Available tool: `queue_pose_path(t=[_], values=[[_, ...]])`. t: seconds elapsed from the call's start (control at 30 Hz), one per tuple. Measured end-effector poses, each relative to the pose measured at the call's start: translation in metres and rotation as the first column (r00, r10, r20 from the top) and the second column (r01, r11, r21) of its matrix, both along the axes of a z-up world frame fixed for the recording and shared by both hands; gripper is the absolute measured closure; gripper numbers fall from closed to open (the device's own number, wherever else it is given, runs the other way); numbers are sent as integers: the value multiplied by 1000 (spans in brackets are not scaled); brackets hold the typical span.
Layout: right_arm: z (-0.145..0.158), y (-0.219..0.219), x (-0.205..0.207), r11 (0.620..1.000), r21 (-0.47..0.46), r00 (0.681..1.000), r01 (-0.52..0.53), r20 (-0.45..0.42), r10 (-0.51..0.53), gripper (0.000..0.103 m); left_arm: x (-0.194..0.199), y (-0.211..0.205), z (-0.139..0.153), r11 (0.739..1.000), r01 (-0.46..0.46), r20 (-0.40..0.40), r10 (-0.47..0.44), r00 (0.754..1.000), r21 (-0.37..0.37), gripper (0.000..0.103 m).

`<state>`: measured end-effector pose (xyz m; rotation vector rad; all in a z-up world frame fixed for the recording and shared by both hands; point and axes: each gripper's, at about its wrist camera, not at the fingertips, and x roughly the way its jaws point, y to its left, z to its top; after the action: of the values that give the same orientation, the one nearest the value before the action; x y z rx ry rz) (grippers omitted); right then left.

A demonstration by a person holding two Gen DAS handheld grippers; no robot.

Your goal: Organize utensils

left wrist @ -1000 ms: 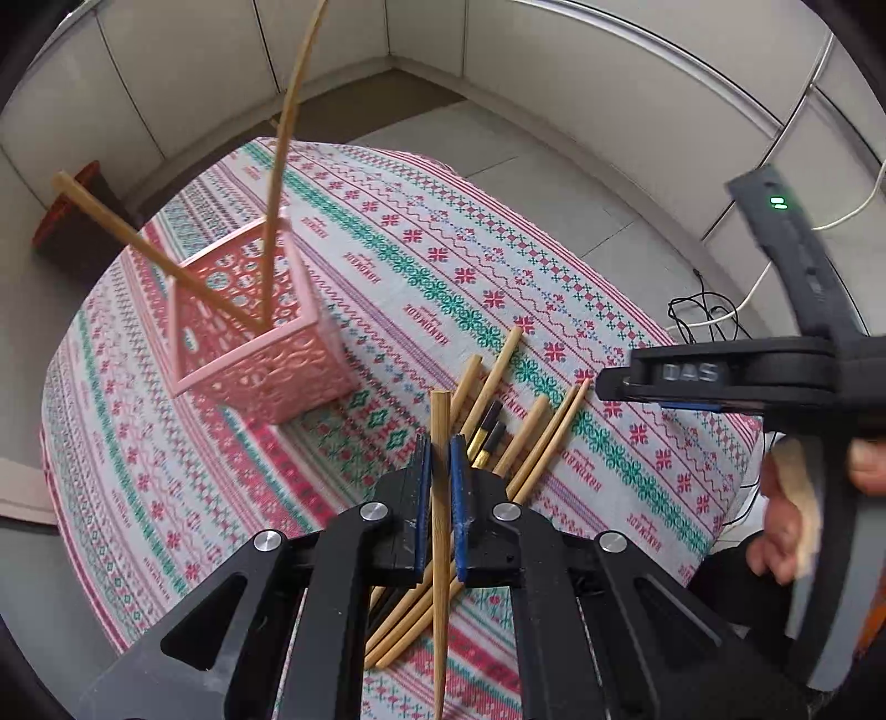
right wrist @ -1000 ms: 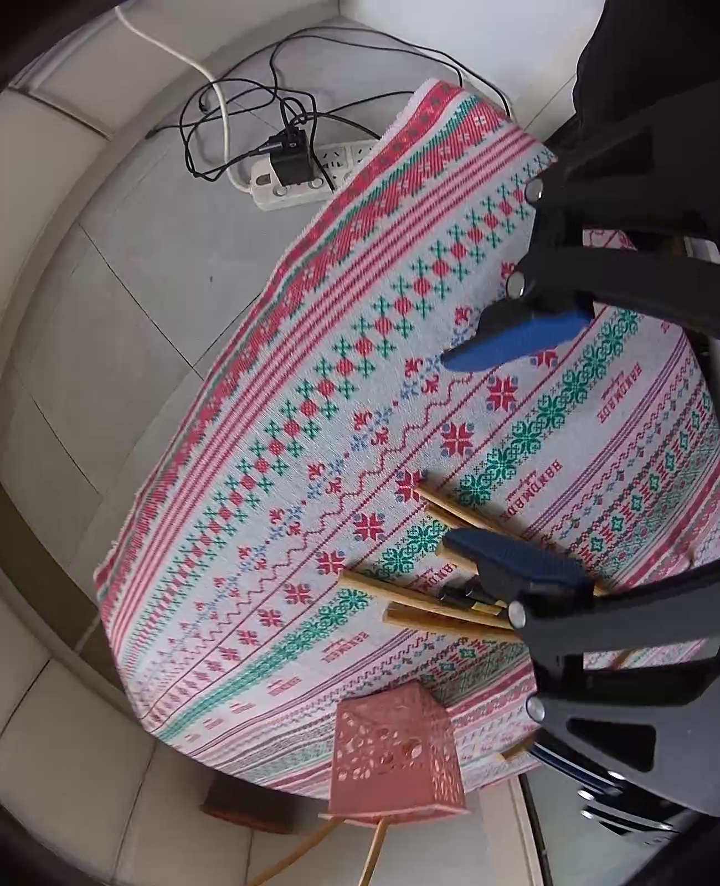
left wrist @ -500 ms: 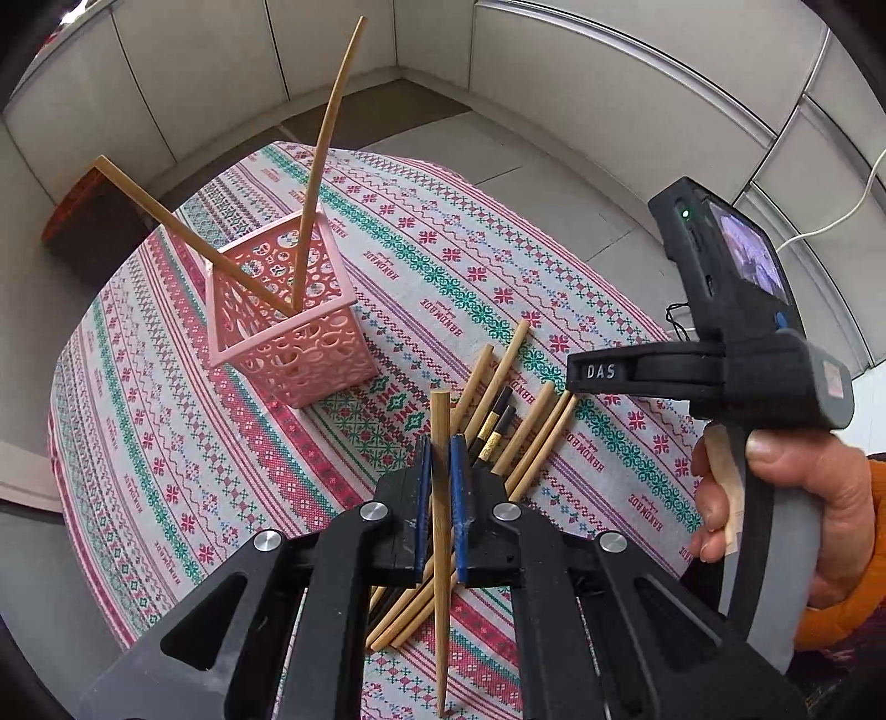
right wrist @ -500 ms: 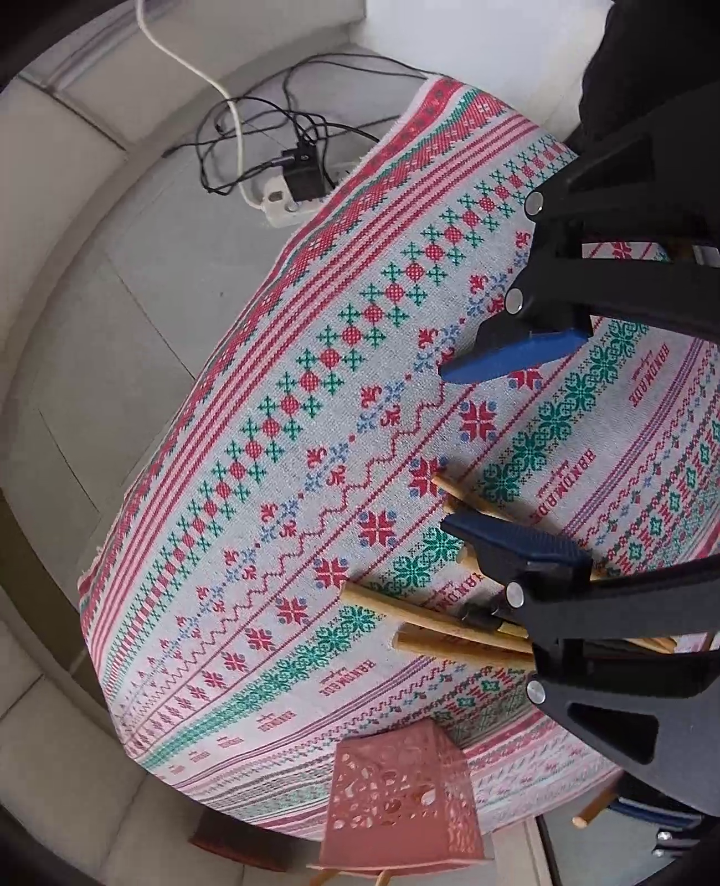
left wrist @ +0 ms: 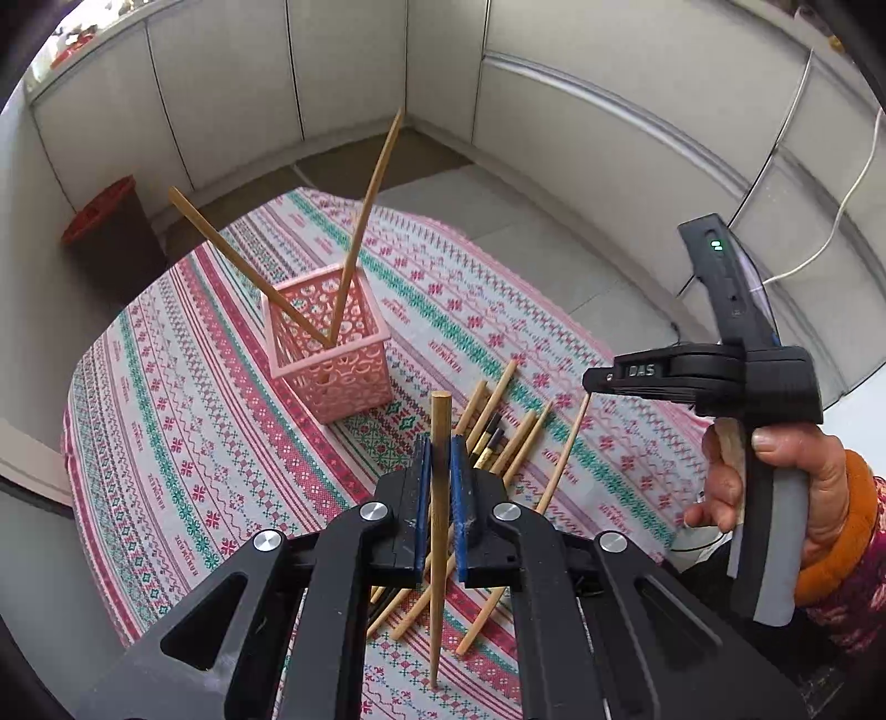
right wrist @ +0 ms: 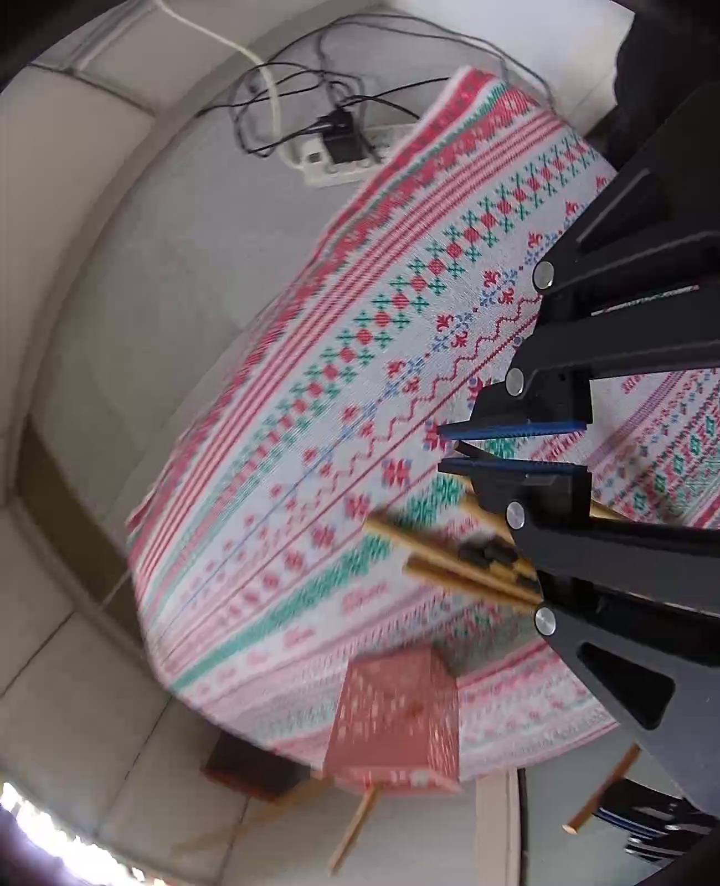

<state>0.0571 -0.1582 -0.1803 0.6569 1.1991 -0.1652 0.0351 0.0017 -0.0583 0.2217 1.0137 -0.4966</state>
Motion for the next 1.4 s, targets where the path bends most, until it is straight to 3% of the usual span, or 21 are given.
queue_pose_path(t=[0.2,0.4,0.73,0.97,1.1,1.2,1.23,1.3,1.4], values=[[73,15,-26,987,-53,961,-152,225,160,97,-14,16,33,997,-11,70,17,997,-73,97],[121,26,-43,964,-98,905,-247,332,265,98,-24,25,60,993,-24,140,40,989,-112,97],[188,27,-47,959,-163,858,-233,430,282,98,-18,32,100,980,-53,228,97,969,-193,97],[232,18,-36,965,-147,822,-216,506,261,98,-4,43,124,955,-98,259,173,950,-278,97],[255,13,-32,971,-148,792,-187,562,238,98,-4,45,138,952,-79,278,165,946,-297,97],[258,7,-26,977,-112,789,-182,577,213,98,11,44,123,968,-112,187,155,970,-223,91],[256,4,-23,979,-95,792,-183,576,204,98,20,44,109,975,-128,136,154,979,-180,74],[247,1,-18,980,-62,799,-188,571,189,98,34,48,76,978,-175,34,180,983,-112,58],[234,0,-13,978,-49,812,-201,550,195,98,50,52,14,978,-209,-112,206,972,-16,58]])
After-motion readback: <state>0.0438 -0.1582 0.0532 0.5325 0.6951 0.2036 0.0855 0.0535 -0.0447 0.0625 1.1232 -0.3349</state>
